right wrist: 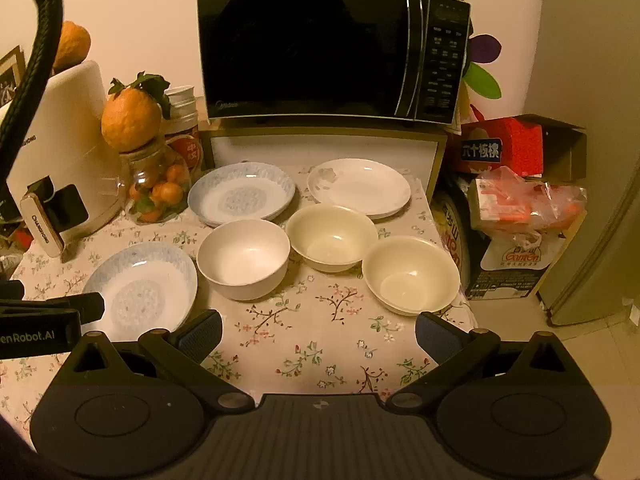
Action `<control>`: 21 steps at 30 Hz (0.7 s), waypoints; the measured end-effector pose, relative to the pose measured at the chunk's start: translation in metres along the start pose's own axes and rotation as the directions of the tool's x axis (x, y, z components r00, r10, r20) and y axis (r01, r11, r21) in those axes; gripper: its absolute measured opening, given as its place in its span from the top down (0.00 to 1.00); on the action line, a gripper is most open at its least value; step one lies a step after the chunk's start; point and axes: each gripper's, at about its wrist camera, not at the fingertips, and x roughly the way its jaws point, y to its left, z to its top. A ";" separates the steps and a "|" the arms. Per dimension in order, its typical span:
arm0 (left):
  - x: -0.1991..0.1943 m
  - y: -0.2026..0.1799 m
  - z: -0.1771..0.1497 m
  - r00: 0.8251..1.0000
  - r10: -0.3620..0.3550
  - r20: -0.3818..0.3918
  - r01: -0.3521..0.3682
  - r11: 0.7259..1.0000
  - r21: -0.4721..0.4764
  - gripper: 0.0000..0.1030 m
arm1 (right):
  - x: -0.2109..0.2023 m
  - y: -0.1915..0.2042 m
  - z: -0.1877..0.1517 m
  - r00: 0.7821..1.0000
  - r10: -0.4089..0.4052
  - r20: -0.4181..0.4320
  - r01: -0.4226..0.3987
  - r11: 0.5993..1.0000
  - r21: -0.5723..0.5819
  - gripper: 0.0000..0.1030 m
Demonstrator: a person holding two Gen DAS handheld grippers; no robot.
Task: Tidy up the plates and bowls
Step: 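Move both grippers toward the front blue-patterned plate's rim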
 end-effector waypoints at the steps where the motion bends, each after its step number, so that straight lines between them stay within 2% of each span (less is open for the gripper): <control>1: 0.000 0.001 0.000 1.000 0.000 0.000 0.000 1.000 -0.001 0.00 | 0.000 0.001 0.000 1.000 -0.001 -0.002 0.001 1.000 -0.003 0.02; 15: 0.008 0.010 -0.002 0.999 0.023 -0.025 -0.023 1.000 -0.012 0.00 | 0.010 0.011 -0.001 0.999 0.003 -0.034 -0.004 1.000 -0.023 0.02; 21: 0.012 0.017 -0.002 0.998 0.042 -0.038 -0.043 0.999 -0.020 0.00 | 0.018 0.020 -0.002 0.997 0.015 -0.081 -0.017 1.000 -0.026 0.02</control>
